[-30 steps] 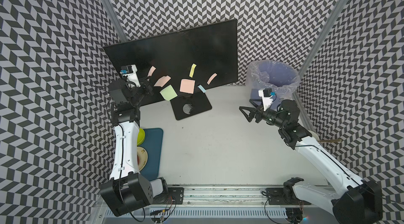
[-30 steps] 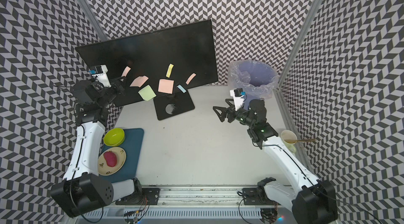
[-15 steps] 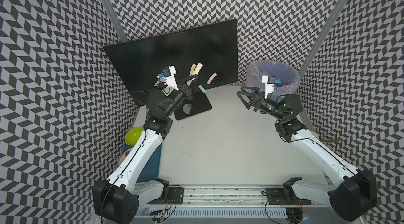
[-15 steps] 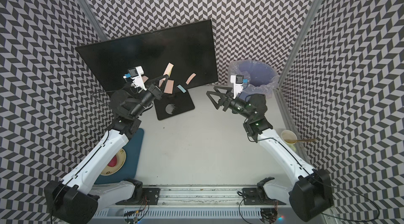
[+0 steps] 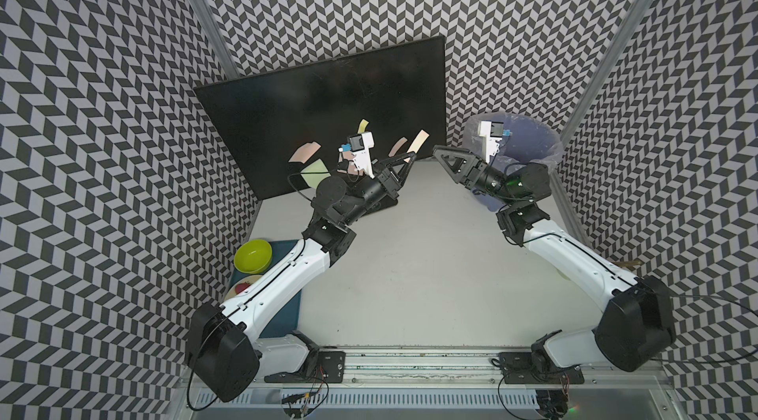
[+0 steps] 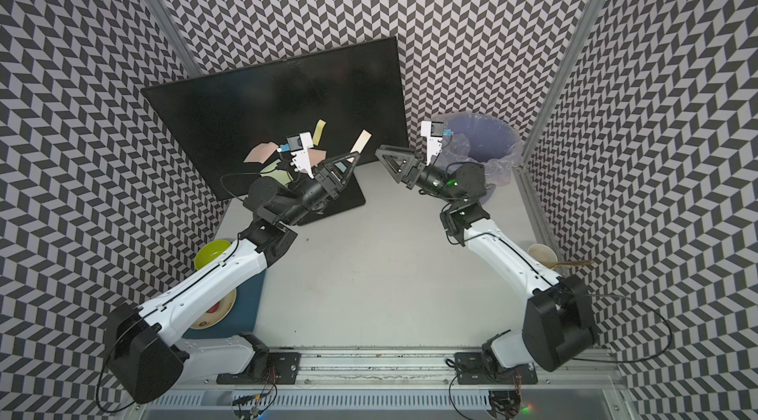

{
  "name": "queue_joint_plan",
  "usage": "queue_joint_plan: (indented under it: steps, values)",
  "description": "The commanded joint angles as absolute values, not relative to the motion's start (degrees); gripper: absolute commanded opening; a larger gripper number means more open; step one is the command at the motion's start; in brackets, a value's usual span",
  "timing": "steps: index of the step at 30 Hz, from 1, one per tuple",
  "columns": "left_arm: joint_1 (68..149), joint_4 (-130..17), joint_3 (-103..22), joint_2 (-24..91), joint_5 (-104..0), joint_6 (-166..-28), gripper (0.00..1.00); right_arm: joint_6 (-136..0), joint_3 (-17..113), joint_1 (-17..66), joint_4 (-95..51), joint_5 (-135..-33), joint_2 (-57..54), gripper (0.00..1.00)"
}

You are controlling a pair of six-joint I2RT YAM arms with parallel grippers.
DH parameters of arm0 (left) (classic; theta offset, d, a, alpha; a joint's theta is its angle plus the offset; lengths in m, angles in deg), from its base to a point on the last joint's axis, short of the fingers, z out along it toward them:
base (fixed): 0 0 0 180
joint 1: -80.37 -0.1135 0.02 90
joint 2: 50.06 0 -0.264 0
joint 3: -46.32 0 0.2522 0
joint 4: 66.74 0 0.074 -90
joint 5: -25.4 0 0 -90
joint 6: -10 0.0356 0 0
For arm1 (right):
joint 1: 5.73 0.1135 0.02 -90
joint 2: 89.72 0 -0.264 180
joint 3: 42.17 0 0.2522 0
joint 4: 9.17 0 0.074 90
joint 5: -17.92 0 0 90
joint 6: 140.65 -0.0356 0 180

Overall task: Remove the sticky note from the monitor
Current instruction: Tear off the sticky note from the monitor.

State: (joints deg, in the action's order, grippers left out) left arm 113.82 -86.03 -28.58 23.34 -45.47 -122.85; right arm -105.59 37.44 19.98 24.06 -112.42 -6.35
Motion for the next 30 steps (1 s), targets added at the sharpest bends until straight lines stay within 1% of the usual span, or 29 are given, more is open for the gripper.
queue_joint_plan:
  steps: [1,4,10,20,22,23,25,30]
  values:
    - [114.89,-88.58,-28.25,23.92,-45.41,-122.63,0.00,-108.33,38.85,21.30,30.12,-114.40,-5.25,0.50]
    - [115.20,-88.40,-29.17,24.71,-44.49,-122.29,0.00,-110.38,39.21,21.57,32.41,-114.85,-3.94,0.45]
    - [115.61,-87.93,-29.83,25.62,-43.97,-121.38,0.00,-113.55,39.82,21.82,36.09,-115.78,-2.29,0.31]
    - [115.61,-87.10,-31.14,26.41,-42.45,-120.44,0.00,-116.71,38.99,21.78,39.83,-115.76,-1.05,0.01]
    - [115.61,-86.93,-31.16,26.25,-42.34,-120.39,0.00,-116.65,38.72,21.70,39.92,-115.69,-1.08,0.00]
    - [115.61,-86.98,-31.08,26.15,-42.30,-120.30,0.06,-116.65,38.47,21.74,40.10,-115.45,-1.17,0.00]
    - [115.61,-86.86,-31.05,25.91,-42.19,-119.98,0.25,-116.57,37.78,21.42,40.75,-114.55,-1.48,0.00]
    - [115.33,-84.75,-30.61,24.77,-42.56,-118.65,0.53,-114.32,36.93,18.03,37.97,-114.77,-3.32,0.00]
